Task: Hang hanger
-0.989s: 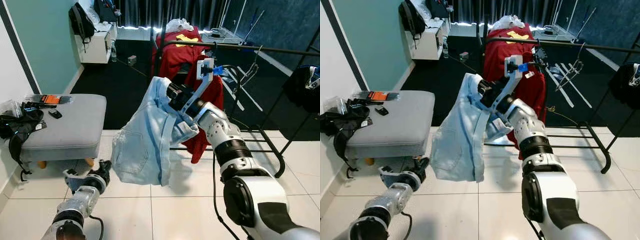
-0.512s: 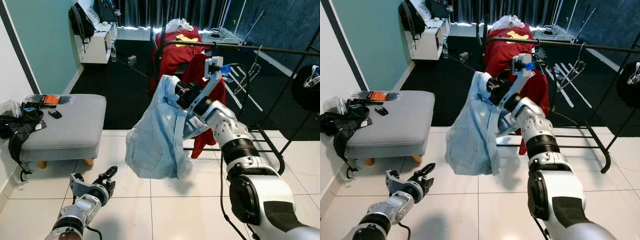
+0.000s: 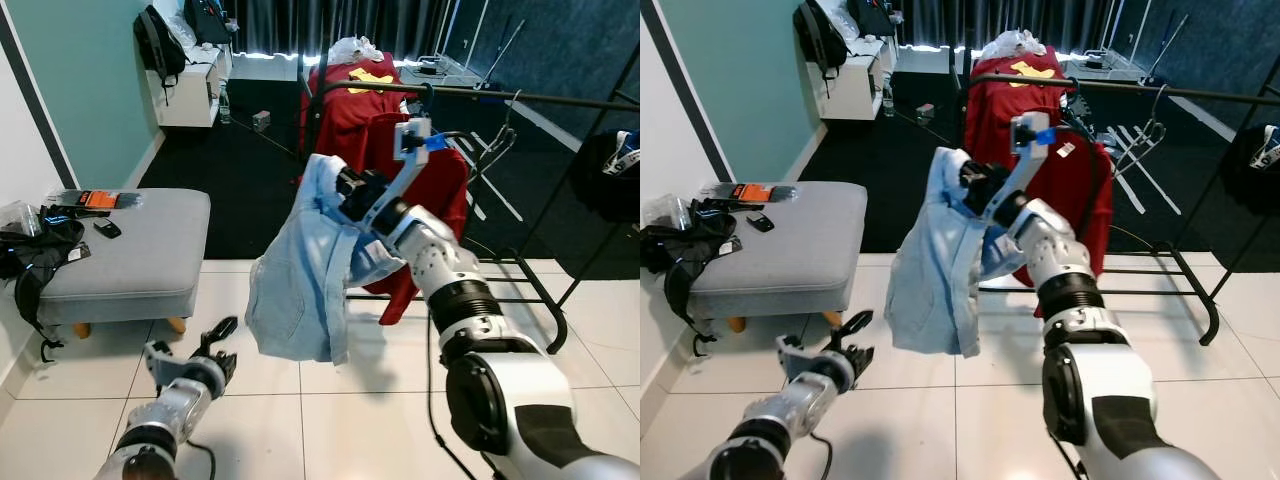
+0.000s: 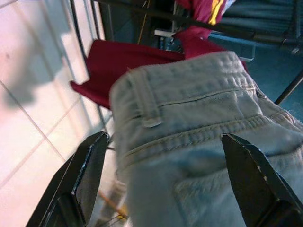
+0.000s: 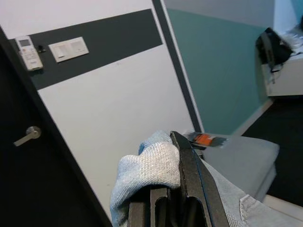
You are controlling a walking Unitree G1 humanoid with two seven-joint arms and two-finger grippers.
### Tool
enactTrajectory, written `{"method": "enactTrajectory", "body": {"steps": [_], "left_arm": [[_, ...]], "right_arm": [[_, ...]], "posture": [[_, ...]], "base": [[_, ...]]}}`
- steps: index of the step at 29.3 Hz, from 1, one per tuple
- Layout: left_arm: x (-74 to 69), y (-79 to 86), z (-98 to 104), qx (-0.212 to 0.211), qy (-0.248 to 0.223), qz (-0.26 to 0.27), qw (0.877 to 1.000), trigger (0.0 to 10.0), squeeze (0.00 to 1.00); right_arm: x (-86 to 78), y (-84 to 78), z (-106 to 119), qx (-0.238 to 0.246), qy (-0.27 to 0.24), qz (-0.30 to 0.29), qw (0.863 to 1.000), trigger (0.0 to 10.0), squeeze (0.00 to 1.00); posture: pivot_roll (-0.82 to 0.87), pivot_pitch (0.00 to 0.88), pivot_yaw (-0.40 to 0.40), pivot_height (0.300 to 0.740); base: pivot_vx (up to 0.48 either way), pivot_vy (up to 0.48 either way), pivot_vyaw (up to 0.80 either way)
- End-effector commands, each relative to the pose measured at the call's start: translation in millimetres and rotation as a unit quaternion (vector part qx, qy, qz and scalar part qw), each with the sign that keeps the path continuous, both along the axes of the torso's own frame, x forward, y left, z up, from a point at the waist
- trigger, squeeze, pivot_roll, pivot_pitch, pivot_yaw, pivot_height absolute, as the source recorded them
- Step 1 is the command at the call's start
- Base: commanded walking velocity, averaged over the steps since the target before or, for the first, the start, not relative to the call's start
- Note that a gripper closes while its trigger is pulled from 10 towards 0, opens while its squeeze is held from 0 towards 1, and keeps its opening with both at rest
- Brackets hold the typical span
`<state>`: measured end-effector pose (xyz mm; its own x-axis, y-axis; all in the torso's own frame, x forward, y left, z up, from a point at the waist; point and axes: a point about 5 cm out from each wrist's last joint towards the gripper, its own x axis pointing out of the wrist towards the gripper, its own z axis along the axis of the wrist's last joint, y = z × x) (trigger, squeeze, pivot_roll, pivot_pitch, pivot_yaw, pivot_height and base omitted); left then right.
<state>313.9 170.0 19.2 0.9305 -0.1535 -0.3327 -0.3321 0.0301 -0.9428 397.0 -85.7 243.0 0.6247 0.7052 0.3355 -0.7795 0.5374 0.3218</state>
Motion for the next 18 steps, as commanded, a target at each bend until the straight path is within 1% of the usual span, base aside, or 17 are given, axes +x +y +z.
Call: {"method": "enactTrajectory", "body": {"steps": [1,2,3,4,7,8,10,12,18], "left_arm": [[-1.2,-6.1,-3,-0.027,0.010,0.009,1.000,10.0,1.00],[0.1,-7.0,-1,-0.036,0.005,0.013,0.999,10.0,1.00],[0.1,-7.0,-1,-0.036,0.005,0.013,0.999,10.0,1.00],[1.9,-8.0,2,-0.045,-0.003,0.016,0.999,10.0,0.00],[5.4,-10.7,7,-0.062,-0.024,0.018,0.998,10.0,0.00],[5.6,-11.9,8,-0.064,-0.026,0.018,0.997,6.8,0.00],[5.5,-12.6,8,-0.064,-0.027,0.017,0.997,6.8,0.00],[5.1,-13.1,7,-0.065,-0.026,0.018,0.997,0.0,0.00],[3.8,-11.2,5,-0.063,-0.020,0.025,0.997,0.0,0.00]], "right_arm": [[-0.8,3.4,8,0.015,-0.017,0.001,1.000,0.0,0.00],[-1.3,6.6,8,0.018,-0.016,0.004,1.000,0.0,0.00],[-1.3,6.6,8,0.018,-0.016,0.004,1.000,0.0,0.00],[-2.3,10.8,7,0.024,-0.012,0.010,1.000,0.0,0.00],[-4.4,17.9,3,0.031,-0.007,0.019,0.999,0.0,0.00],[-4.6,18.6,2,0.033,-0.005,0.019,0.999,0.0,0.00],[-4.7,19.0,2,0.034,-0.004,0.019,0.999,0.0,0.00],[-4.6,19.1,2,0.039,-0.002,0.017,0.999,0.0,0.00],[-4.1,17.9,2,0.042,-0.001,0.015,0.999,0.0,0.00]], "posture": [[-0.01,0.030,-0.078,0.740],[-0.01,0.030,-0.078,0.740],[-0.01,0.030,-0.078,0.740],[-0.01,0.029,-0.081,0.740],[0.00,0.025,-0.084,0.740],[0.00,0.024,-0.084,0.740],[0.00,0.024,-0.084,0.740],[0.00,0.020,-0.084,0.740],[0.00,0.014,-0.082,0.740]], "base": [[0.000,0.000,0.00],[0.000,0.000,0.00],[0.000,0.000,0.00],[0.000,0.000,0.00],[0.000,0.000,0.00],[0.000,0.000,0.00],[0.000,0.000,0.00],[0.000,0.000,0.00],[0.000,0.000,0.00]]}}
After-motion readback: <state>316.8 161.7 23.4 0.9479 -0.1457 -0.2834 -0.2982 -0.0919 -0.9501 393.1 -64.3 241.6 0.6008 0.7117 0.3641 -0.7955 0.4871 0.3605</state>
